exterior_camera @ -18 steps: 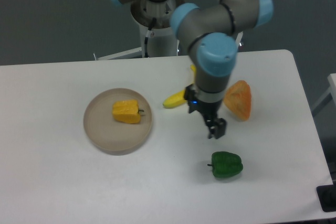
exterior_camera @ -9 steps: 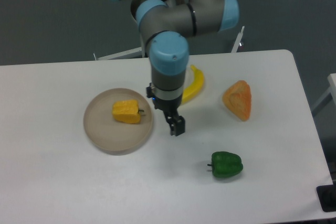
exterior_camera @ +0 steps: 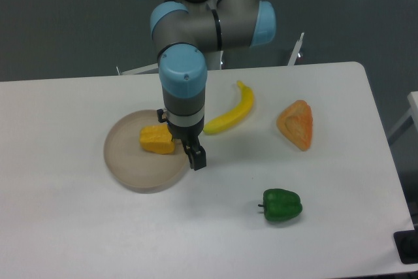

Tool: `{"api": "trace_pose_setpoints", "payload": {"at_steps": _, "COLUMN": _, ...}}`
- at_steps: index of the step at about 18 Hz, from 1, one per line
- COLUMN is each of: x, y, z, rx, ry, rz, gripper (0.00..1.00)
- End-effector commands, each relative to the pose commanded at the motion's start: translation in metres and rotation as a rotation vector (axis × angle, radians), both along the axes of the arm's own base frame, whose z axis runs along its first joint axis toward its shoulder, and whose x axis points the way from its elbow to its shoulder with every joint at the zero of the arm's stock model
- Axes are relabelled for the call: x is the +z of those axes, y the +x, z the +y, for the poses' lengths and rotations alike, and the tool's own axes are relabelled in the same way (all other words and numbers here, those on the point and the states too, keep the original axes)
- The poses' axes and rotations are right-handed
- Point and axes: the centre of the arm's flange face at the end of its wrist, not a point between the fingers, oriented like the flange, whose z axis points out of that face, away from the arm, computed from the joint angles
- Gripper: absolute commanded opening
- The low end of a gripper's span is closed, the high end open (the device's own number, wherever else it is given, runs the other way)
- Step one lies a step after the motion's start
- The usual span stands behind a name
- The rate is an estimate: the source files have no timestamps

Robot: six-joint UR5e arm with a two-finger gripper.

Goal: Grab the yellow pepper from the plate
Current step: 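Lower the gripper onto the yellow pepper on the plate, then close the gripper around the yellow pepper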

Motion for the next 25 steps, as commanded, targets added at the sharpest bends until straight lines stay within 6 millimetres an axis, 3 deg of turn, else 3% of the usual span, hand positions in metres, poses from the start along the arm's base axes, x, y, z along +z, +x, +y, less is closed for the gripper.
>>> {"api": "trace_pose_setpoints", "payload": {"at_steps": 5, "x": -0.001, "y": 0.027, "z": 0.012, "rx": -0.046, "ry": 0.046, "rz": 0.017, "gripper": 1.0}}
{"api": "trace_pose_setpoints", "payload": {"at_steps": 9, "x": -0.028, "y": 0.039, "z": 0.014, "rx": -0.07, "ry": 0.014, "rz": 0.029, "gripper": 1.0}}
{"api": "trace_pose_setpoints", "payload": {"at_steps": 12, "x": -0.047, "y": 0.065, "z": -0.001, "rx": -0.153, "ry": -0.045, "rz": 0.072, "gripper": 1.0}}
{"api": "trace_pose_setpoints", "payload": {"at_steps": 17, "x": -0.066, "y": 0.086, "z": -0.028, "rx": -0.183, "ry": -0.094, "rz": 0.062, "gripper": 1.0}}
{"api": "trace_pose_setpoints", "payload": {"at_steps": 25, "x": -0.091, "y": 0.091, "z": -0.043, "rx": -0.229, "ry": -0.147, "rz": 0.048, "gripper": 1.0}}
